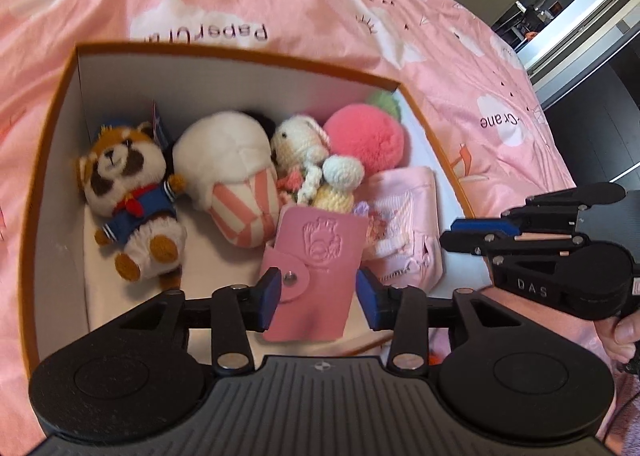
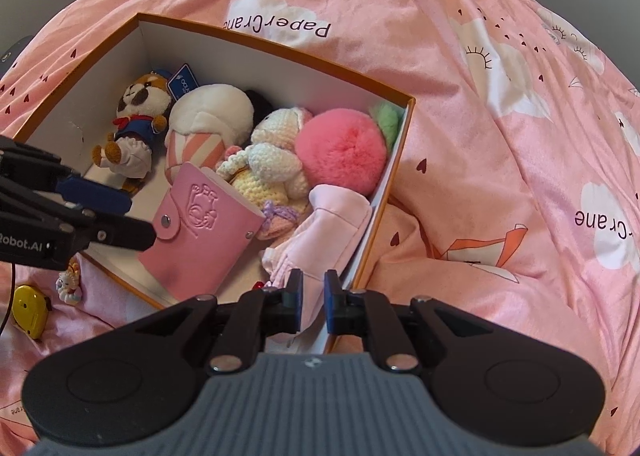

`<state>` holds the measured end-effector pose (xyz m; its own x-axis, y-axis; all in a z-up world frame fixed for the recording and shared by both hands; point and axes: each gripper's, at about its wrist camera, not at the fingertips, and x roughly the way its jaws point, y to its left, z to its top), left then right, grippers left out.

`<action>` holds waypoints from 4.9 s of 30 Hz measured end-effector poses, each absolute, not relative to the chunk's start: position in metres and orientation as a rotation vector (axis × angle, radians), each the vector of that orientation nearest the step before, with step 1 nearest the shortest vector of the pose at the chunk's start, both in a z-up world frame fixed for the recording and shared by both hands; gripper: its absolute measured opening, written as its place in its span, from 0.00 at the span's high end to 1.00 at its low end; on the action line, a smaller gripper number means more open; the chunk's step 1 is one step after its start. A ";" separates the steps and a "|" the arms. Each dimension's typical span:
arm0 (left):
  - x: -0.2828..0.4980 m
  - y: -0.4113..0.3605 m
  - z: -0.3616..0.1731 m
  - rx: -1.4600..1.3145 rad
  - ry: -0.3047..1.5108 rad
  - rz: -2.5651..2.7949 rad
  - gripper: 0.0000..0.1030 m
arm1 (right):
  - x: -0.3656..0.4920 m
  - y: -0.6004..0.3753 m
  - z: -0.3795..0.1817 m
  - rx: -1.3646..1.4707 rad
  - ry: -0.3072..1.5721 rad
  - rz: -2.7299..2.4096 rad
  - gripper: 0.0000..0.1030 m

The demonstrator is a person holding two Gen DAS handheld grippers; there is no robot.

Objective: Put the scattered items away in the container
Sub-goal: 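Lower the pouch into the box with right tool while left tool lowers the wallet, then open both tools to release the wallet and pouch and withdraw, then move right tool to the crocheted orange while left tool approaches the figurine, then close right tool on the crocheted orange while left tool grasps the figurine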

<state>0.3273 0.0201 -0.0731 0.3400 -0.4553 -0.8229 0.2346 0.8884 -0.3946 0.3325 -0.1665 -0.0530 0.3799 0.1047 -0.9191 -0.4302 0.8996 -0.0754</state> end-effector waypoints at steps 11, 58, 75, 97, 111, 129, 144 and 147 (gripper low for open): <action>0.358 -0.006 -0.078 -0.186 1.039 -0.443 0.64 | 0.332 -0.159 -0.043 -0.305 1.078 0.383 0.88; 0.232 -0.037 -0.028 0.145 0.915 -0.590 0.60 | 0.218 -0.201 -0.025 -0.198 0.848 0.465 0.62; 0.150 -0.046 -0.086 0.325 0.972 -0.646 0.50 | 0.163 -0.209 -0.105 -0.207 0.889 0.407 0.54; 0.139 0.002 -0.111 0.212 1.017 -0.398 0.48 | 0.183 -0.202 -0.162 -0.245 0.942 0.390 0.49; 0.175 0.046 -0.131 0.029 1.004 -0.136 0.43 | 0.191 -0.201 -0.172 -0.222 0.961 0.379 0.45; 0.185 0.053 -0.151 -0.007 1.020 -0.110 0.61 | 0.186 -0.201 -0.171 -0.217 0.954 0.377 0.46; 0.173 0.049 -0.107 -0.040 0.931 -0.196 0.61 | 0.168 -0.228 -0.123 -0.092 0.860 0.415 0.47; 0.174 0.045 -0.088 -0.026 0.892 -0.231 0.61 | 0.175 -0.224 -0.097 -0.075 0.808 0.456 0.47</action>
